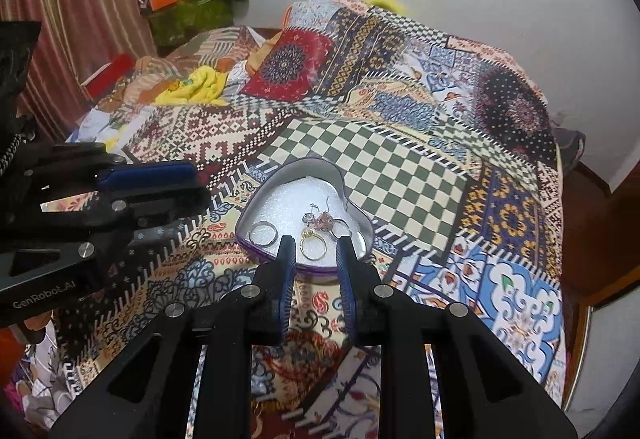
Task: Organize jewelry
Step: 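Open the right tool to drop the gold ring into the tin, withdraw, then grasp a gold ring with the left tool while the right tool grasps a small silver ring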
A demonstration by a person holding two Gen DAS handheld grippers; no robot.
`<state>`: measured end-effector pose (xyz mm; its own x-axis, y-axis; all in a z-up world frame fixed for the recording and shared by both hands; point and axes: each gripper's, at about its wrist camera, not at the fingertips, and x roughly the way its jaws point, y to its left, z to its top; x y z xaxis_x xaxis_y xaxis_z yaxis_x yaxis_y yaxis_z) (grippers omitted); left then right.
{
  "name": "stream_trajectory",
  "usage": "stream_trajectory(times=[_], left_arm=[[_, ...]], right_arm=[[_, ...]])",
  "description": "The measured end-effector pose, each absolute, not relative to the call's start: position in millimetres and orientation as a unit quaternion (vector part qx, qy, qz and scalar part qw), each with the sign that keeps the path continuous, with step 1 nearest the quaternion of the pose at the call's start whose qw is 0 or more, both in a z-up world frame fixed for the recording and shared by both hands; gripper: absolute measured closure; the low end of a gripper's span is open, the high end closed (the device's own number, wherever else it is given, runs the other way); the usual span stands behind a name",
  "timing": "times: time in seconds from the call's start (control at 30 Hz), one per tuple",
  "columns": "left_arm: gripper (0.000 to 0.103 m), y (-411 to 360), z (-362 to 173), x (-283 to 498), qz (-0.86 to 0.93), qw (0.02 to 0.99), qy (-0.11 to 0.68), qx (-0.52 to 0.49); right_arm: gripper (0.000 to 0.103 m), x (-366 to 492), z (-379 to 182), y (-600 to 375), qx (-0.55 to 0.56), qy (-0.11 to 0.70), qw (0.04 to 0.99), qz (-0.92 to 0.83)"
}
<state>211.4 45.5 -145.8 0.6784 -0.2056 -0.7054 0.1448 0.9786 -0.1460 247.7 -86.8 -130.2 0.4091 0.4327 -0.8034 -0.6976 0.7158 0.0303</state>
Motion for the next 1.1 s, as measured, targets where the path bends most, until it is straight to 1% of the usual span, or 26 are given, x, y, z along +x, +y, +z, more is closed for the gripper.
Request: stream_trajectory(times=[0.07, 0.2, 0.27, 0.33, 0.4, 0.43, 0.73, 1.1], left_arm=[[0.08, 43.1, -141.0, 204.8, -0.096, 0.917, 0.386, -0.035], [0.079, 38.1, -133.0, 194.0, -0.096, 0.919, 0.381, -0.026], [0.073, 35.6, -130.2, 189.3, -0.096, 0.92, 0.378, -0.023], [0.069, 33.2, -129.1, 184.4, -0.093, 0.922, 0.376, -0.019], [0.068, 29.9, -129.0, 180.6, -0.092, 0.922, 0.377, -0.013], [0.068, 28.8, -129.5, 179.3, -0.092, 0.921, 0.378, -0.011], [0.066, 17.4, -148.2, 174.9, -0.094, 0.908, 0.407, -0.011], [0.066, 2.6, -197.3, 190.9, -0.099, 0.881, 0.463, -0.014]], right_arm=[[0.084, 243.1, -124.8, -91.0, -0.152, 0.419, 0.828, 0.34], [0.083, 234.0, -117.1, -99.5, -0.144, 0.416, 0.834, 0.333], [0.08, 228.6, -114.1, -105.5, -0.139, 0.414, 0.837, 0.329], [0.071, 224.5, -111.8, -111.1, -0.132, 0.412, 0.841, 0.326], [0.063, 220.7, -109.8, -117.3, -0.124, 0.409, 0.845, 0.322], [0.062, 219.0, -109.1, -120.5, -0.119, 0.408, 0.847, 0.32], [0.062, 211.2, -111.8, -151.2, -0.095, 0.417, 0.855, 0.293], [0.062, 211.5, -142.2, -170.6, -0.09, 0.447, 0.846, 0.276]])
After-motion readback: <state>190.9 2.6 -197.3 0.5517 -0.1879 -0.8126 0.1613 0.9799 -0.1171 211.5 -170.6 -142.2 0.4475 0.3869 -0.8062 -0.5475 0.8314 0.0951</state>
